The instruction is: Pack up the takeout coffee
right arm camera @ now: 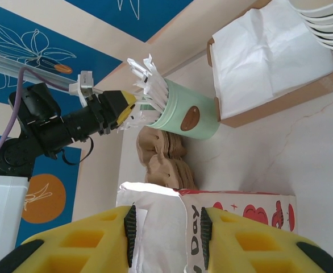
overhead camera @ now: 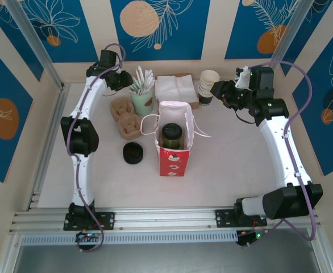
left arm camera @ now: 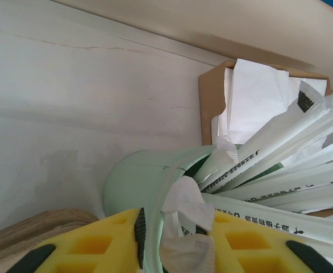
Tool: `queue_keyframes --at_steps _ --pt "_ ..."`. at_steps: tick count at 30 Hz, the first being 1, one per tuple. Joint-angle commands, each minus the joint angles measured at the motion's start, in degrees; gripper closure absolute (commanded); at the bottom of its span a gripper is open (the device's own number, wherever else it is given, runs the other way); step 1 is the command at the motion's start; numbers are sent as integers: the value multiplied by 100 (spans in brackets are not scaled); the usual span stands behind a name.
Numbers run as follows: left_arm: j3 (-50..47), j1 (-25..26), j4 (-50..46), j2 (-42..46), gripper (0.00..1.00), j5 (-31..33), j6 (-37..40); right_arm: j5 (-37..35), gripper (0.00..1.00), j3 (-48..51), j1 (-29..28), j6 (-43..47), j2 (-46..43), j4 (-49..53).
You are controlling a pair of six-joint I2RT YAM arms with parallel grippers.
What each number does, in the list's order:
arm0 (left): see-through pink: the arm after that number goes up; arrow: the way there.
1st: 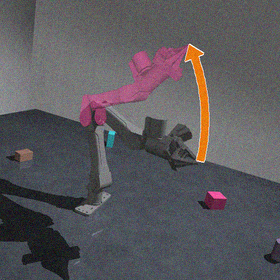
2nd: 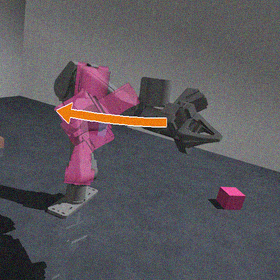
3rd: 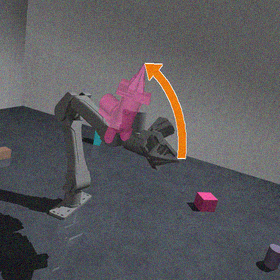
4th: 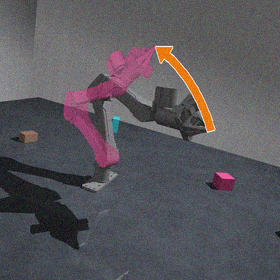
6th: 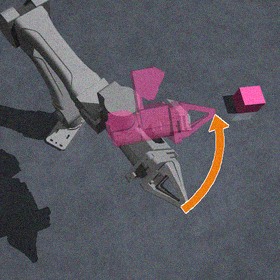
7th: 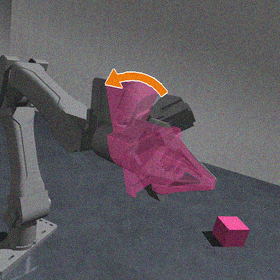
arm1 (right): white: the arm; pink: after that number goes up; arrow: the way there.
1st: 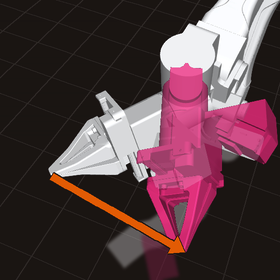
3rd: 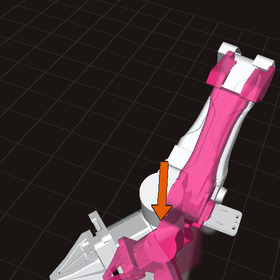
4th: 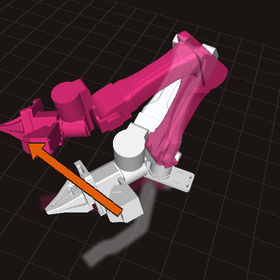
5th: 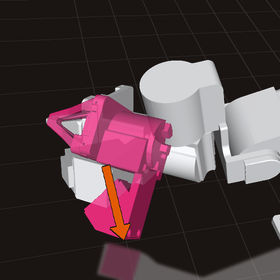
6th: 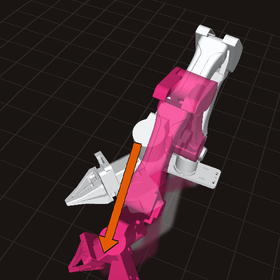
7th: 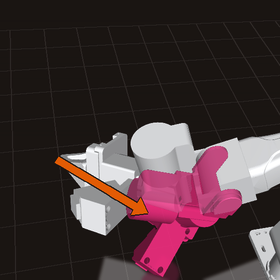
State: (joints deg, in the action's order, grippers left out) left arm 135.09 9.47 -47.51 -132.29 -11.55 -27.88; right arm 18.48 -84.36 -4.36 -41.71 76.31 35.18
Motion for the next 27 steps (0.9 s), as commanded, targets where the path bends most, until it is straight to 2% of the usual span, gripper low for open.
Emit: queue_keyframes --at_steps 1,8,12,21,27 --pt "-36 -95 64 279 72 48 135 130 63 86 -21 110 -141 -29" --pt "91 -95 73 199 80 135 241 88 63 143 -21 133 -244 54" --pt "158 -92 -2 267 88 162 284 63 63 215 -21 171 -340 64" --pt "188 -3 -171 831 90 261 390 20 63 181 -21 198 -446 -125" --pt "133 189 -298 1303 90 515 717 -181 63 255 -21 512 -521 -856"
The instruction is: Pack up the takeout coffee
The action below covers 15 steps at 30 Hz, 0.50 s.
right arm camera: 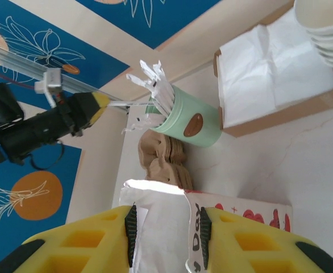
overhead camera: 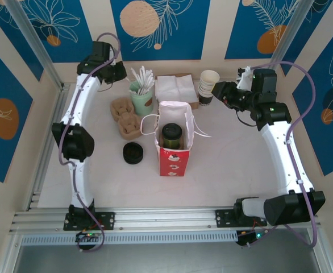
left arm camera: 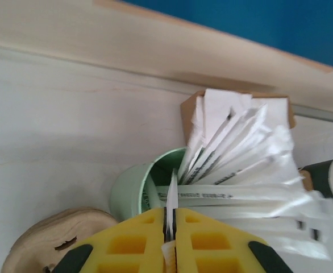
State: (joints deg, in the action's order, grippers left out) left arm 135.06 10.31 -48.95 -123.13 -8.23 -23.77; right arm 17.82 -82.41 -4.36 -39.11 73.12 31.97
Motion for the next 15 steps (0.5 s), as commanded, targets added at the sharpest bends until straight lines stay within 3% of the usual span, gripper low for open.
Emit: queue_keyframes --at_steps 1,6,15 --pt "105 142 -157 445 90 231 416 -145 63 132 -21 289 -211 -756" --pt "-221 323 45 829 90 414 837 -210 64 179 -47 459 -94 -1397" --pt "-569 613 -226 1703 90 674 1386 -156 64 40 -249 783 -244 -1425"
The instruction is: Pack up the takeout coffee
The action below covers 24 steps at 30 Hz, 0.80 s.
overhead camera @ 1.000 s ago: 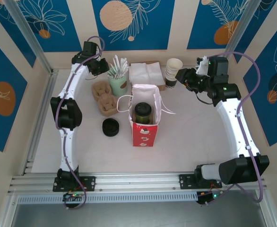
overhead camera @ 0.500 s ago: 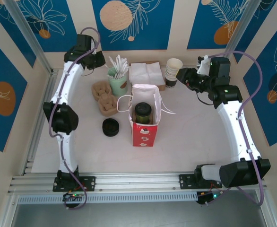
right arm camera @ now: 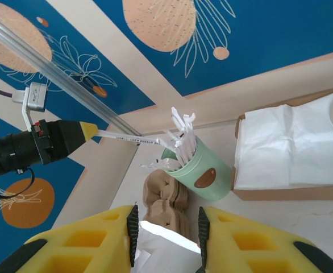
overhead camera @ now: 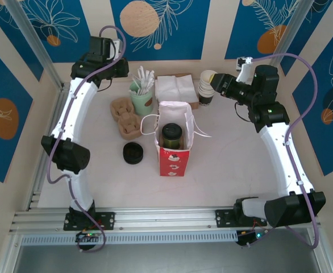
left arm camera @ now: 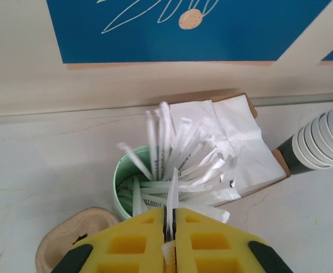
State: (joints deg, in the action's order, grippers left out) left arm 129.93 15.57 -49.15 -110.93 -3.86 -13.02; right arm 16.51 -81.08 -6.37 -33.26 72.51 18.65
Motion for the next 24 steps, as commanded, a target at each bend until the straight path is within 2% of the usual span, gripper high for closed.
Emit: queue_keyframes --at_steps 1,4,7,12,17,21,24 --pt "-130 102 -231 629 91 320 365 -17 64 -113 -48 192 -233 16" --pt "-349 111 -227 1045 90 632 519 -30 64 -90 -42 196 -375 368" --pt "-428 113 -222 1432 89 550 581 10 64 -68 -35 199 -455 767" --pt "41 271 -706 1802 89 387 596 201 63 -192 -16 42 -314 1389" --pt "96 703 -968 2332 88 20 609 331 63 -12 -30 -57 -329 1496" --pt "-3 1323 -1150 2658 87 -313 571 232 63 80 -18 29 -391 1683" --pt "-53 1887 -1391 2757 87 -291 602 227 63 172 -4 97 -415 1773"
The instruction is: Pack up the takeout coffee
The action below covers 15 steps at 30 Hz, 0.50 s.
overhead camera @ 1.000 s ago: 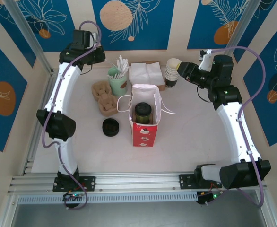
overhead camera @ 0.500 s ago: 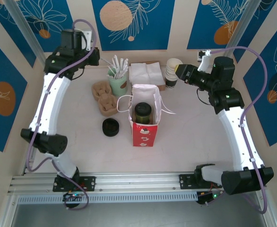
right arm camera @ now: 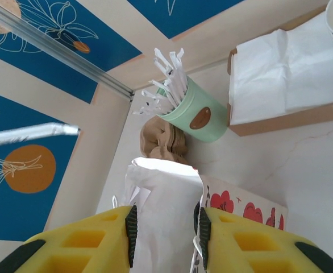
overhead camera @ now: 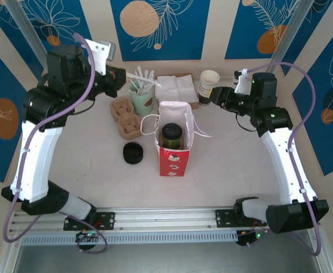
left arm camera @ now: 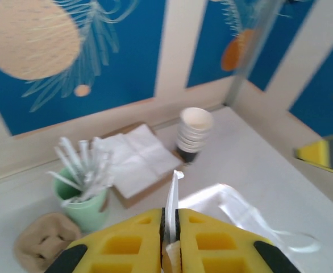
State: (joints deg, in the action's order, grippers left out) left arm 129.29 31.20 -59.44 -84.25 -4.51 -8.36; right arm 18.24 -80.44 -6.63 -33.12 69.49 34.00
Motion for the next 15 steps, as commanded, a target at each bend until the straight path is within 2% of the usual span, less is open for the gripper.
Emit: queue_keyframes --at_steps 1,8,15 --pt "-15 523 -436 106 87 -206 163 52 63 147 33 95 -133 234" --pt "-103 1622 -1010 -157 87 205 304 45 63 229 96 238 -199 316" --pt "-321 1958 -1512 -632 86 284 550 138 63 148 139 434 -191 309"
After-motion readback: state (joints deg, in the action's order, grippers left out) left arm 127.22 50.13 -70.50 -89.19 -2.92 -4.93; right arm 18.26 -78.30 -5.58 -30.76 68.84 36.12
